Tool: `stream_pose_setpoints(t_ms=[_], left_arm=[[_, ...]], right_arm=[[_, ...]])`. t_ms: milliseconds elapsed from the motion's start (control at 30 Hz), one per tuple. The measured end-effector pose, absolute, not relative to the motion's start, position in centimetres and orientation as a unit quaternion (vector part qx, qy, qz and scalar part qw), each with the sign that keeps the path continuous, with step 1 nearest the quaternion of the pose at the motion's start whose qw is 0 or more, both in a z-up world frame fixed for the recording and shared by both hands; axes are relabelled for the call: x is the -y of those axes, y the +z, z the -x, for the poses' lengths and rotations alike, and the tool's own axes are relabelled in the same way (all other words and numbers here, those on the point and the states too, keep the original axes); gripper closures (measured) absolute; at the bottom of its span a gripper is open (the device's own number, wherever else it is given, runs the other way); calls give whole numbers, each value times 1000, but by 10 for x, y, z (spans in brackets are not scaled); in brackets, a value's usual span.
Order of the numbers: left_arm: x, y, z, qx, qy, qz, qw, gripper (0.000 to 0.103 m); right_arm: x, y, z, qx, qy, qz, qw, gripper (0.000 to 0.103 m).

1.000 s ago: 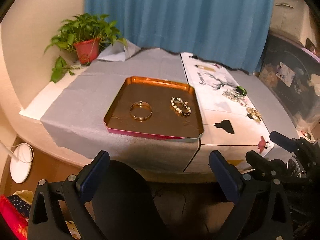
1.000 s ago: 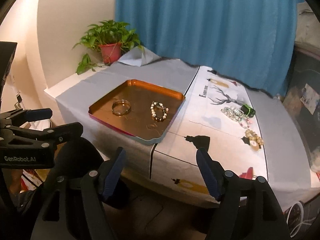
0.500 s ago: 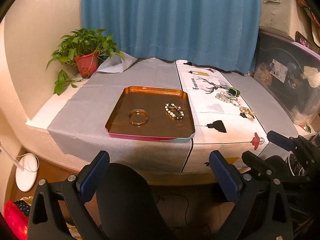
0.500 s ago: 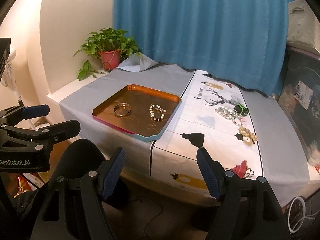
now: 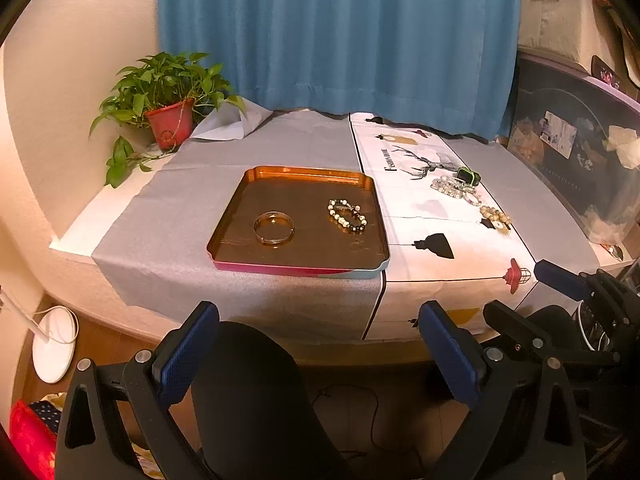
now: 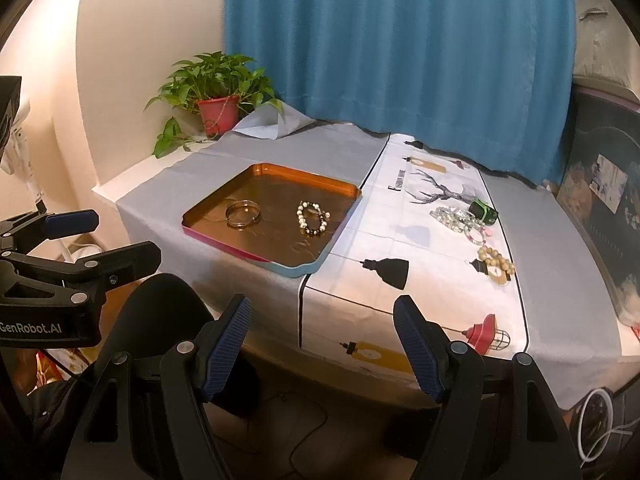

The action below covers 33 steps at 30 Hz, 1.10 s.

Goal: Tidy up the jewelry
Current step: 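Open both tools over the tray and withdraw them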

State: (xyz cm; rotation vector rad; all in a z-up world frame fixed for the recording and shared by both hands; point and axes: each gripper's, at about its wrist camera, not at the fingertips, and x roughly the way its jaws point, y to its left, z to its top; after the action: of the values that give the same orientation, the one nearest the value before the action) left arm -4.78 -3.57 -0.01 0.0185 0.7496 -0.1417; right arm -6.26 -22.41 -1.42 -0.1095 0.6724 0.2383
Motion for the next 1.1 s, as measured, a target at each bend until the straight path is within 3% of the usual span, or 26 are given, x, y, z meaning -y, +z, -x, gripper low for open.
stream_pose_setpoints(t_ms=[1100], left_arm=[[60, -15, 17, -399, -74, -39, 913, 4]], right_arm=[[257, -45, 28, -365, 88, 14, 927, 29]])
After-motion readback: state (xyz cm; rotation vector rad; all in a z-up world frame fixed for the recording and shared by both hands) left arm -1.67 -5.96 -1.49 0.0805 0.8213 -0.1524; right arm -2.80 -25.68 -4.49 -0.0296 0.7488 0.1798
